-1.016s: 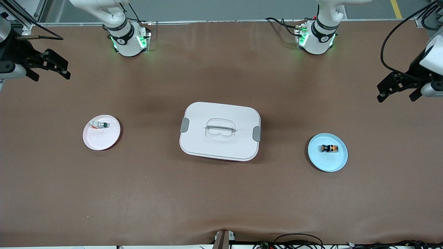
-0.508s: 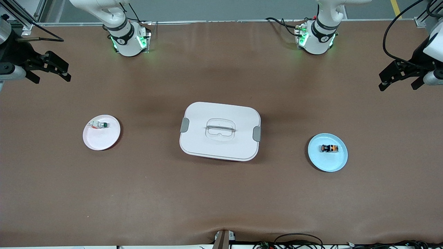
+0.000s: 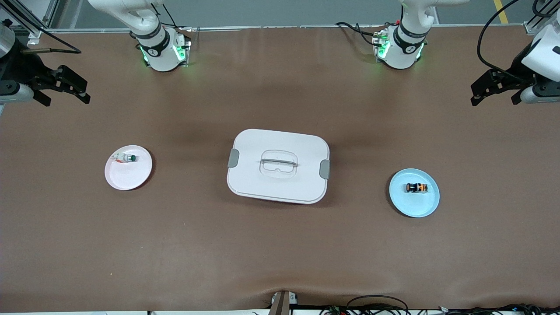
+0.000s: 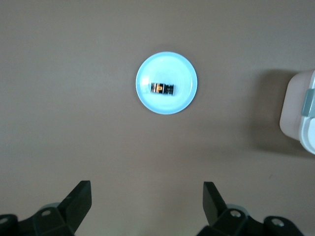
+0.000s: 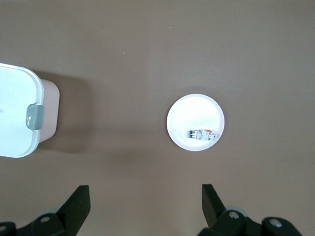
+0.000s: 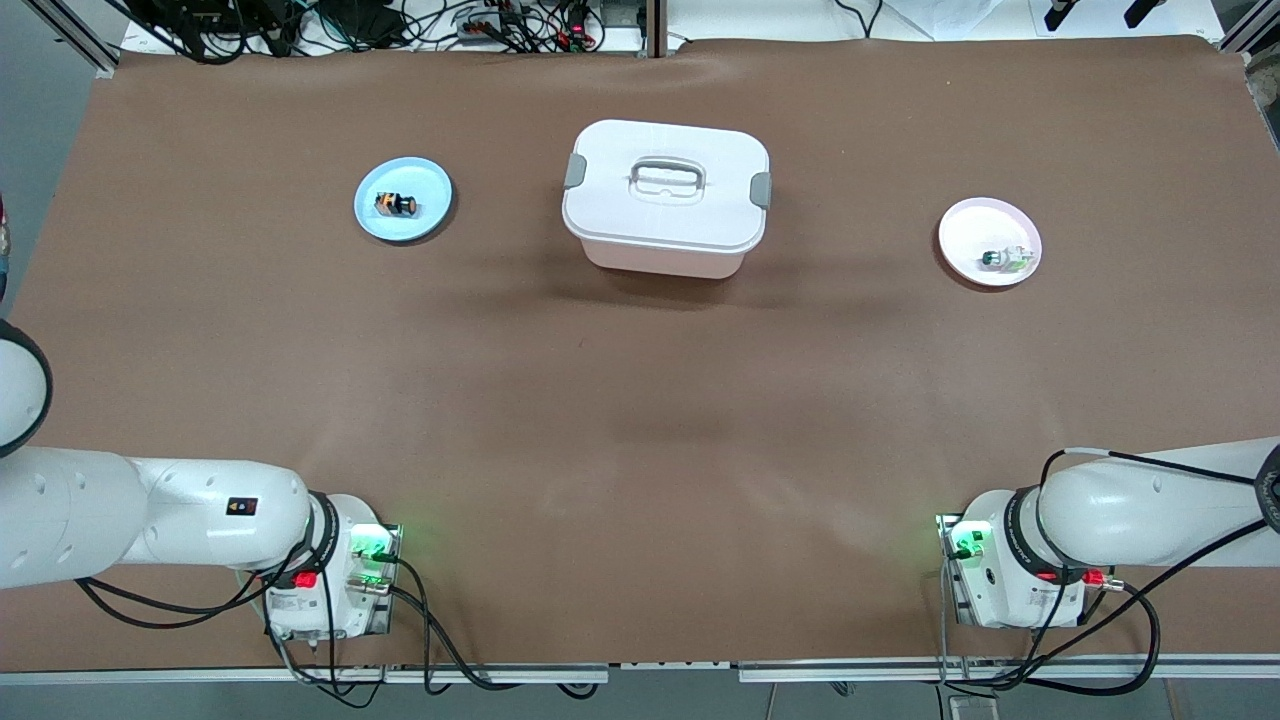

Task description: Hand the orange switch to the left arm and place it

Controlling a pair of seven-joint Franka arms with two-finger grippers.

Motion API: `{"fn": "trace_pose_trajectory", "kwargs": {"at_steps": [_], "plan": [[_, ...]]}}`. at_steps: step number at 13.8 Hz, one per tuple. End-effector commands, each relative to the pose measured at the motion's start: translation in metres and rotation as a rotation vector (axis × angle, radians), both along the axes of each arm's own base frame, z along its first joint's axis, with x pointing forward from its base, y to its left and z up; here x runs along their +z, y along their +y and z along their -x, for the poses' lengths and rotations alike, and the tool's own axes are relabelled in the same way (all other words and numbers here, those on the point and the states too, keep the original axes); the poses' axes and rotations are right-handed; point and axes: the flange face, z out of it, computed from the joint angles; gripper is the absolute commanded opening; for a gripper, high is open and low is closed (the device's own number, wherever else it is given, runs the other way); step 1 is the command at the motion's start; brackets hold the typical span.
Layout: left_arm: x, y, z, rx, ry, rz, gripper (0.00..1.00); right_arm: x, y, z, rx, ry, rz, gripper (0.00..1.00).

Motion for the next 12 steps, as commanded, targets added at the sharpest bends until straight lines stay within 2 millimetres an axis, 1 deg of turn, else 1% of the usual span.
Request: {"fn": "trace_pose_trajectory", "kwargs": {"at_steps": [1,2,4,7,9,10,12], "plan": [[0.006,0.004,0.030,0.008,-0.016,0.002,1.00,0.000,-0.002,0.002,-0.001,-0.003,-0.017,1.00],[0.008,0.005,0.030,0.011,-0.022,0.005,1.00,-0.001,-0.002,0.003,-0.002,0.000,-0.017,1.00],[0.013,0.003,0.023,0.006,-0.052,0.013,1.00,-0.001,-0.009,0.003,-0.021,0.006,-0.020,1.00],[-0.008,0.001,-0.002,-0.004,-0.015,0.026,1.00,-0.003,-0.011,0.004,-0.036,0.022,-0.020,1.00],[-0.012,0.001,-0.019,-0.006,-0.015,0.028,1.00,-0.004,-0.010,0.004,-0.038,0.025,-0.022,1.00],[-0.015,-0.003,-0.024,-0.011,-0.010,0.030,1.00,-0.004,-0.011,0.004,-0.054,0.026,-0.022,1.00],[-0.003,-0.005,-0.033,-0.015,-0.039,0.030,1.00,-0.003,-0.009,0.004,-0.086,0.026,-0.027,1.00]]}}
